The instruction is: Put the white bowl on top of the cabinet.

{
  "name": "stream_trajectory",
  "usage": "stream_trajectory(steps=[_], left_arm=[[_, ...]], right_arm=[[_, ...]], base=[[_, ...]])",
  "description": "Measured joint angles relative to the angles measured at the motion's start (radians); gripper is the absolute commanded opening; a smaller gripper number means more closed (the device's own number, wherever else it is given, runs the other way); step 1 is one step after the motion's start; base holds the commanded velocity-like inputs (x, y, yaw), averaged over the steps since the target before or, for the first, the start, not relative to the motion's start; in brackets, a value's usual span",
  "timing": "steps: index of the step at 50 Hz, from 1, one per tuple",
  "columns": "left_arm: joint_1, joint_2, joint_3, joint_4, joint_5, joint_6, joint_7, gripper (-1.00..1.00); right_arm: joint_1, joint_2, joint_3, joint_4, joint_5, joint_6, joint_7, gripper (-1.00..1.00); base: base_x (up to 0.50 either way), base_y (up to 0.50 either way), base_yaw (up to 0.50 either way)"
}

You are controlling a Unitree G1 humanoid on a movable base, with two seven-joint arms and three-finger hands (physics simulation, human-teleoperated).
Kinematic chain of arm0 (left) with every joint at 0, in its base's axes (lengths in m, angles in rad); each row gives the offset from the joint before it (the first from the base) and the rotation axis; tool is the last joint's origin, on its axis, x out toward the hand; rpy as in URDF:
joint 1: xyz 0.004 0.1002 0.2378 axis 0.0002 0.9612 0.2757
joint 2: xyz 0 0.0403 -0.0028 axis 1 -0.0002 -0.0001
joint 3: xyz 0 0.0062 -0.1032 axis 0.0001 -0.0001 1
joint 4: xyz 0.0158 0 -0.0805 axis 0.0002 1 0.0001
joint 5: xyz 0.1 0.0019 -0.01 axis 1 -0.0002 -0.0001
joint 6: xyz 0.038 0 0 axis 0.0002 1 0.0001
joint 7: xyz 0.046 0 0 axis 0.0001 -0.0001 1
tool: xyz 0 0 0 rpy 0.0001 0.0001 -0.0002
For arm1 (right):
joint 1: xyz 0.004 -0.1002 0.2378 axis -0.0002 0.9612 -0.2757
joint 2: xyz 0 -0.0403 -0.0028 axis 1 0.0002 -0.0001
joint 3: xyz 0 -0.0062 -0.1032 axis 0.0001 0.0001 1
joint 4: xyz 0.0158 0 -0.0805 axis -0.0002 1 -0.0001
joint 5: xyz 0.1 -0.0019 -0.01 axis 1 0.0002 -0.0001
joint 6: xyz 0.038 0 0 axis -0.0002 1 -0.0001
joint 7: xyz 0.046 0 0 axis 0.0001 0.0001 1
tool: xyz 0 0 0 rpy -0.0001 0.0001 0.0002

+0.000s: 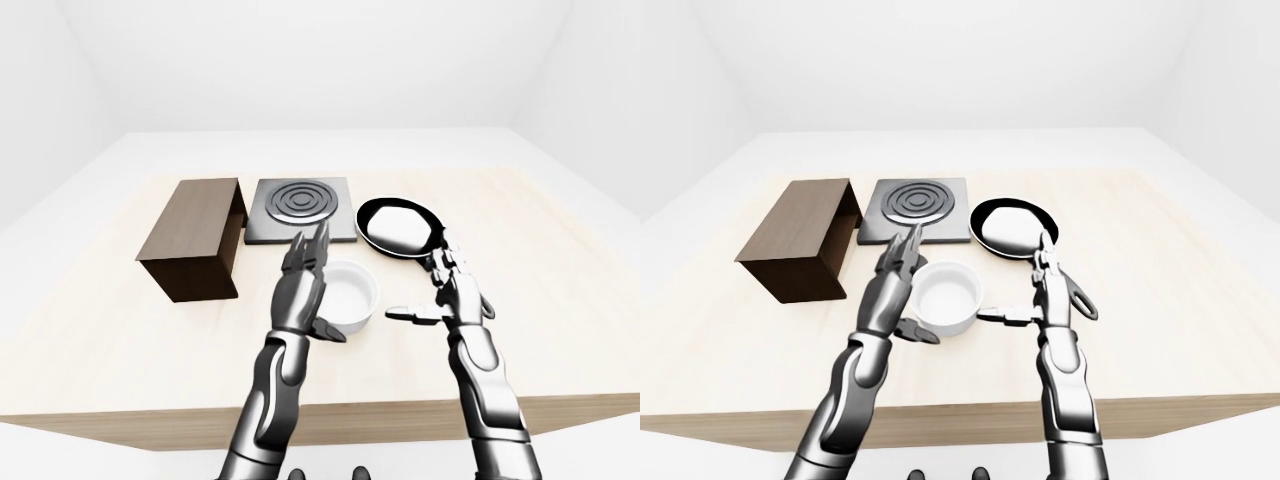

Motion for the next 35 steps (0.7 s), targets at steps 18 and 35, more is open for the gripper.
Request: stream_trajectory(steps=[18, 35], left_arm=[[0.004, -0.052, -0.089, 0.002, 0.328, 0.000, -0.029, 1.00], [-0.028, -0.087, -0.099, 0.178, 0.535, 0.000, -0.007, 1.00]], right_arm=[[-0.007, -0.013, -0.028, -0.028, 0.027, 0.028, -0.010, 1.00], [0.003, -0.021, -0.055, -0.073, 0.051, 0.038, -0.014, 1.00]], base=[[0.00, 0.00, 0.00], [0.00, 0.00, 0.00]])
